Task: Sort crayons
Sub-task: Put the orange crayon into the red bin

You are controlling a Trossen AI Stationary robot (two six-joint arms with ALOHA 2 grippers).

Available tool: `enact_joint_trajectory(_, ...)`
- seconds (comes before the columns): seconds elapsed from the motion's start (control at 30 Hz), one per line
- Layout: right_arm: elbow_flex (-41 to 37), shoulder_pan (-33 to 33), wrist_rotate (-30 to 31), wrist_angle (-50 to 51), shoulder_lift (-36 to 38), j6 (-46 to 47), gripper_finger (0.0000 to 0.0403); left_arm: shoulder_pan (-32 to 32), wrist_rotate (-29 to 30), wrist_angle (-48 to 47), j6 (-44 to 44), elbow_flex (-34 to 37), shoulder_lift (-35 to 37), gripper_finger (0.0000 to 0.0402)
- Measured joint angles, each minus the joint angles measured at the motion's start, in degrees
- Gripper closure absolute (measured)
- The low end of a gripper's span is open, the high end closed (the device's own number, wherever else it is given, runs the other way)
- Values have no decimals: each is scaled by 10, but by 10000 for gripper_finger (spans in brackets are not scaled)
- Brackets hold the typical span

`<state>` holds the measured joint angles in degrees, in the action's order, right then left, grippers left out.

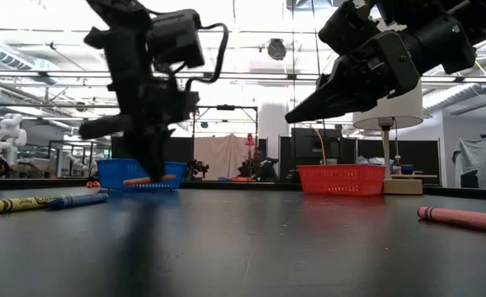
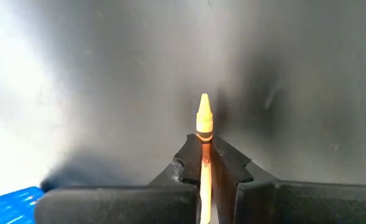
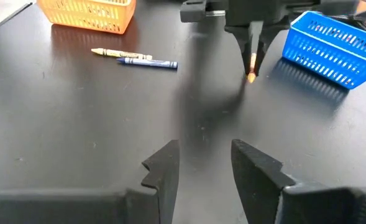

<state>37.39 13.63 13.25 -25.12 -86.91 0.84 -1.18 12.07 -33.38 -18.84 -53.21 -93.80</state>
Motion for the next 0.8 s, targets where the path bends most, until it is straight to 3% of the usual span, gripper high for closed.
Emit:
enact_joint_trajectory(0.47,0,0,3,-7,-9,58,273,-5,4,-5,181,-156,2,389)
enact_joint_trajectory(0.8,0,-4,32,-122,-75,27,273,-57,2,31,201,-232,10,388)
